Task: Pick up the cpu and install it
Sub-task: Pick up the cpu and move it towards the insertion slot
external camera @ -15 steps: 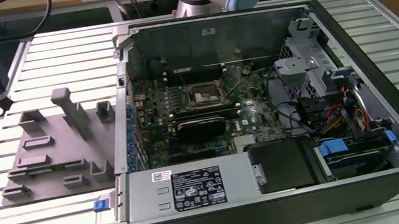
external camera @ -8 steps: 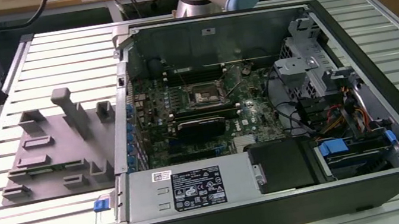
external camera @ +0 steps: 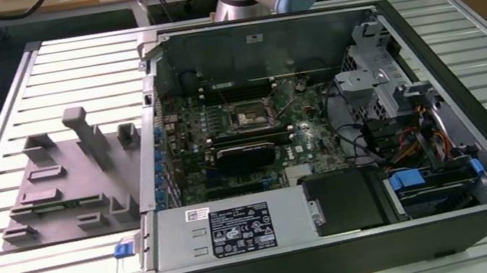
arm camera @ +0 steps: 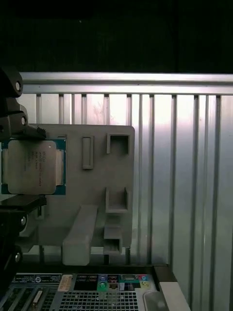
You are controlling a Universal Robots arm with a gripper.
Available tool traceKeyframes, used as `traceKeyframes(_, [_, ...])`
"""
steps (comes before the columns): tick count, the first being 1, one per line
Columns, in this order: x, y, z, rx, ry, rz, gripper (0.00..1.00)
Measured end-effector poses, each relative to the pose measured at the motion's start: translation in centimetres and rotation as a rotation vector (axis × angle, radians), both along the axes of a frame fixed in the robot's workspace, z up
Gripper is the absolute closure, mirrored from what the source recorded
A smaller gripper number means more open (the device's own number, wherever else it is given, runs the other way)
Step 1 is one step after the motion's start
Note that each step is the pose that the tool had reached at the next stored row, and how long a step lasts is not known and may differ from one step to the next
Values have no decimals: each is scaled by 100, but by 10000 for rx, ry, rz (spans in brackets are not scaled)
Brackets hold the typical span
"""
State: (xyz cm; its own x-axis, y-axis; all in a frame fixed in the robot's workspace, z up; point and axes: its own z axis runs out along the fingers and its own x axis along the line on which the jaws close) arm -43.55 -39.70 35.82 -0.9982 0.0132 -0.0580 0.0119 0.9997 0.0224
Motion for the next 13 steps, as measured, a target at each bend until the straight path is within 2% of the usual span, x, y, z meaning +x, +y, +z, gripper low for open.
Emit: traceKeyframes(13, [0, 0, 309, 1, -101, 0, 46])
